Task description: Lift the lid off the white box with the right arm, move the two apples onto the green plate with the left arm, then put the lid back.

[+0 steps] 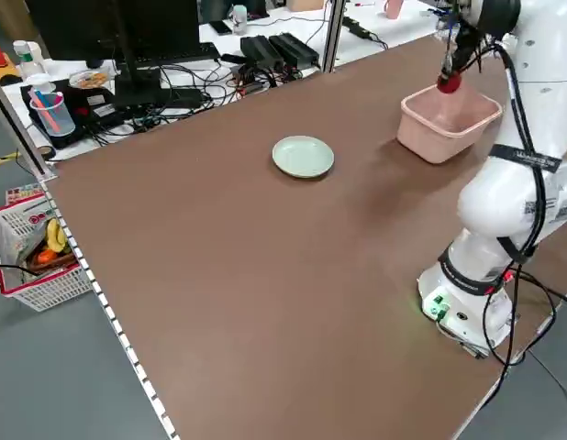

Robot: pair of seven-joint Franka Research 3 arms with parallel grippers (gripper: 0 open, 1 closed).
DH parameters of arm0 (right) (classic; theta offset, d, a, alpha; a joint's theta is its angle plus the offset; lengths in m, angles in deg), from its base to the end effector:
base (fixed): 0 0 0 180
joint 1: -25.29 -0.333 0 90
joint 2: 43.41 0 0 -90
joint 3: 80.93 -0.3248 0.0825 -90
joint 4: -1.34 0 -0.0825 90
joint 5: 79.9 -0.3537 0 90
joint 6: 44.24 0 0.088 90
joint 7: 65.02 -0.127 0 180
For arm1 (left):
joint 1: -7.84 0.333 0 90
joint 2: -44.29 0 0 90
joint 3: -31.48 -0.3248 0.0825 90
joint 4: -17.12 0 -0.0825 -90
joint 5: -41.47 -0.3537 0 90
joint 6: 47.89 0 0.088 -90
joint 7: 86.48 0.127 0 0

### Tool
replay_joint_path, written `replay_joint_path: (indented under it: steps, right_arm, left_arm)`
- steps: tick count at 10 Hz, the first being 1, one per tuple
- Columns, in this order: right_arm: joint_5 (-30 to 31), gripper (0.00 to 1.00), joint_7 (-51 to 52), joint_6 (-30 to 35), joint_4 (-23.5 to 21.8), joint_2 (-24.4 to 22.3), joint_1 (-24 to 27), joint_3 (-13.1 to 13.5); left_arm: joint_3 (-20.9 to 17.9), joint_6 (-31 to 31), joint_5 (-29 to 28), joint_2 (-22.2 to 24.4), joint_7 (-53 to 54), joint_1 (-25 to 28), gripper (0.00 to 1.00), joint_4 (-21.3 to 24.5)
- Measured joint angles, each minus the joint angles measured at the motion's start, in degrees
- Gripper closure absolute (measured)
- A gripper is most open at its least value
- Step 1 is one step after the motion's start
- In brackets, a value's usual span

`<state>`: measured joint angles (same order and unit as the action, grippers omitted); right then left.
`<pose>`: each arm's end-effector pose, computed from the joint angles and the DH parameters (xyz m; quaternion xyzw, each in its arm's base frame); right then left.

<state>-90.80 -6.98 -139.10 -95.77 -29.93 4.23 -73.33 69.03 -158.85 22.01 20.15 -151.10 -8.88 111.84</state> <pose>0.5447 0.1590 0.4388 -0.8139 -0.5599 0.0957 0.1227 0.4249 -0.4614 0.4041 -0.9983 -0.0439 -0.0157 0.0335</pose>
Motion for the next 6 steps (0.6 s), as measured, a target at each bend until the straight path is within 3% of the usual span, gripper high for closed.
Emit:
replay_joint_path:
  steps: [2,6]
  right_arm:
    - [0.0,0.93,0.0,0.2,0.0,0.0,0.0,-0.1]
    - [0.0,0.93,2.7,0.5,0.0,0.0,-0.1,-0.3]
  left_arm:
    - [2.5,2.6,1.2,2.0,8.4,8.5,0.29,0.9]
    - [4.7,1.4,1.2,3.4,26.4,27.5,0.29,6.7]
